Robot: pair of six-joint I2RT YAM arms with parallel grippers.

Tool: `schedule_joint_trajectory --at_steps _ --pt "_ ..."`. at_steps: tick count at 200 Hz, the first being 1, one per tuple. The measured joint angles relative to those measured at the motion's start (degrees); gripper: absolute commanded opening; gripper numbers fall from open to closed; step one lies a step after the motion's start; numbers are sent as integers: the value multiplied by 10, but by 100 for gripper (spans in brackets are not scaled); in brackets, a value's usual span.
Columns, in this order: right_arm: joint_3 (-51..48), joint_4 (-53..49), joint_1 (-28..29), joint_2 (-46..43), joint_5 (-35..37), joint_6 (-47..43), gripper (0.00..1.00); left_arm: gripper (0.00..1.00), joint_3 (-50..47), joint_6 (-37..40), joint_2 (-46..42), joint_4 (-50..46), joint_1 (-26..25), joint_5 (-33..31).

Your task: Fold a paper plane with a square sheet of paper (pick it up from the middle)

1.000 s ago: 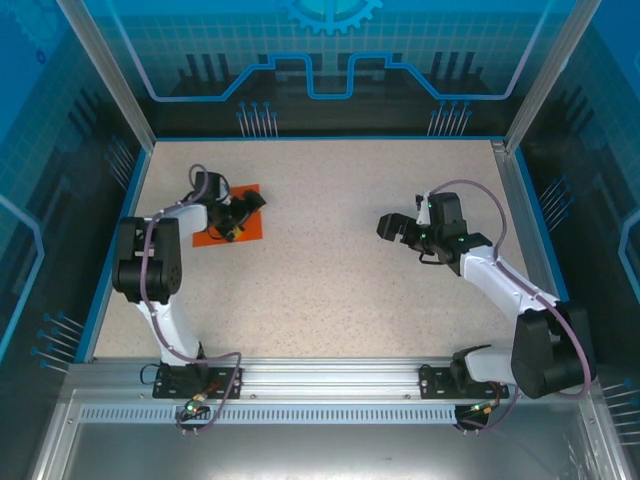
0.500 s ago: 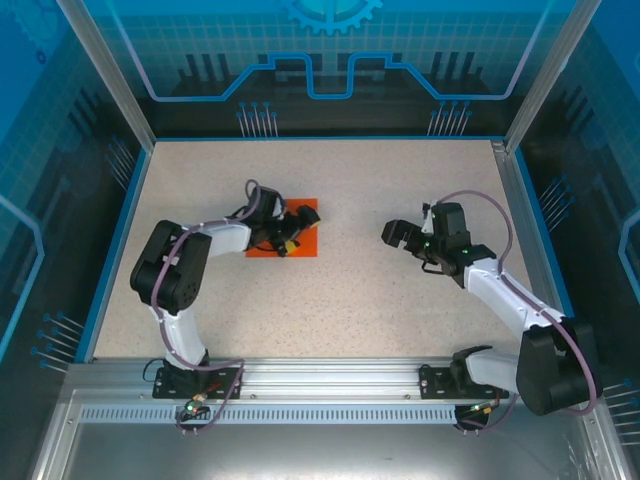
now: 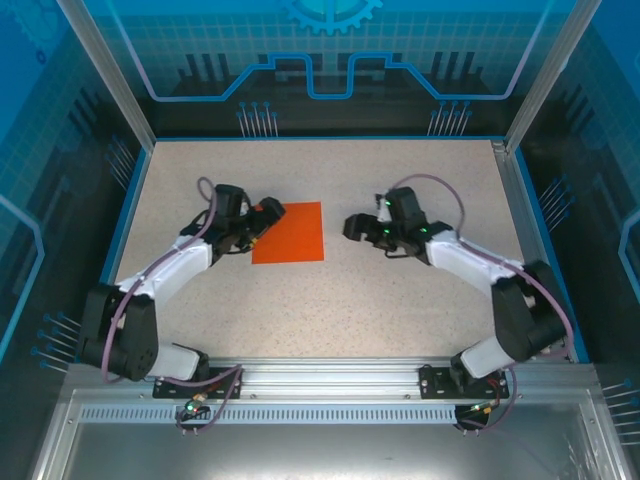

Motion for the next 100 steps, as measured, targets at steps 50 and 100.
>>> schedule_joint_trajectory --at_steps 50,100 --pt "269 -72 104 221 36 7 77 99 -85 45 -103 -35 56 -45" --pt "429 -157 123 377 41 30 77 99 -127 74 -161 -27 79 -49"
